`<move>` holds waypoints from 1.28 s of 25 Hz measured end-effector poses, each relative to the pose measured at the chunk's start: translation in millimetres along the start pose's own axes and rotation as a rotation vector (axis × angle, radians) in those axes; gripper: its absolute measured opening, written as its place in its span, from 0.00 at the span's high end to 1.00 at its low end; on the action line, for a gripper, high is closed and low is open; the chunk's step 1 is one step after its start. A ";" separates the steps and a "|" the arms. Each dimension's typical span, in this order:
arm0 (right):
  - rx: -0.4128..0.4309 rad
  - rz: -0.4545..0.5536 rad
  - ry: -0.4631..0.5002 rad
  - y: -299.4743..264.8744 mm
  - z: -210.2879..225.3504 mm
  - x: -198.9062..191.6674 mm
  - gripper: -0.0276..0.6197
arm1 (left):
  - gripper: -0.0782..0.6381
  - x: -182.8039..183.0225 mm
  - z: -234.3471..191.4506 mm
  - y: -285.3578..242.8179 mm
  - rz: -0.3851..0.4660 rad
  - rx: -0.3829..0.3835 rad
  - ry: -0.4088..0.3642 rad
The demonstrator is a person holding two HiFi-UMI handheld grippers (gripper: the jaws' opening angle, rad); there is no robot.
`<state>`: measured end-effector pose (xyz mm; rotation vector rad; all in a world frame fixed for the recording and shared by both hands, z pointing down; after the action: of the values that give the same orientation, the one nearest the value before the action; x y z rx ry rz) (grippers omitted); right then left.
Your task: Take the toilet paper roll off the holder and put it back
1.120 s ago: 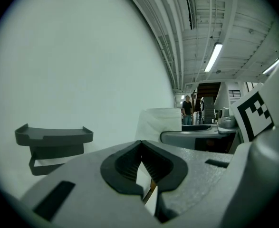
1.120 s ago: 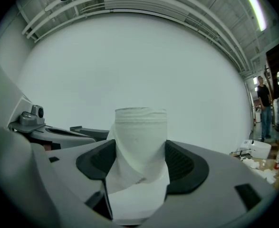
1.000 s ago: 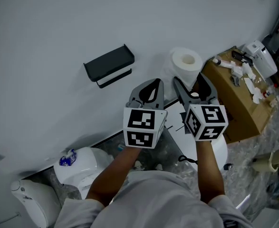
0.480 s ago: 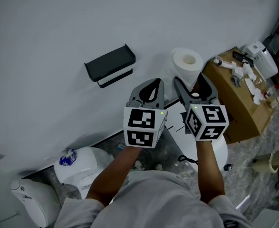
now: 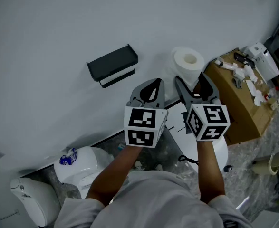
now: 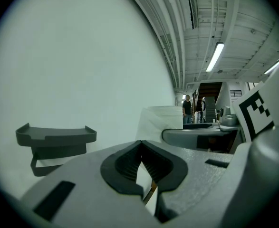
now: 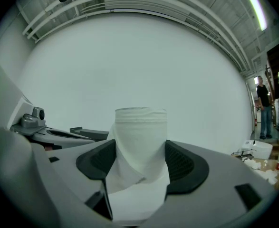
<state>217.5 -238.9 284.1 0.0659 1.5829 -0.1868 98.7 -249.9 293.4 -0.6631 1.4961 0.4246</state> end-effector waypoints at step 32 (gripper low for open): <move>0.283 0.104 0.018 -53.6 -97.6 64.2 0.46 | 0.88 9.4 -100.1 64.5 0.040 0.262 0.013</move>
<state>111.2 -280.8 225.3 0.3695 1.5577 -0.3284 -18.8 -266.2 279.9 -0.4304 1.5461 0.2488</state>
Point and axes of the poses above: the fingertips, and each gripper's own axes: y backward along the fingers, z to its right, x out of its top, the point moved 4 cm from there along y, backward along the fingers
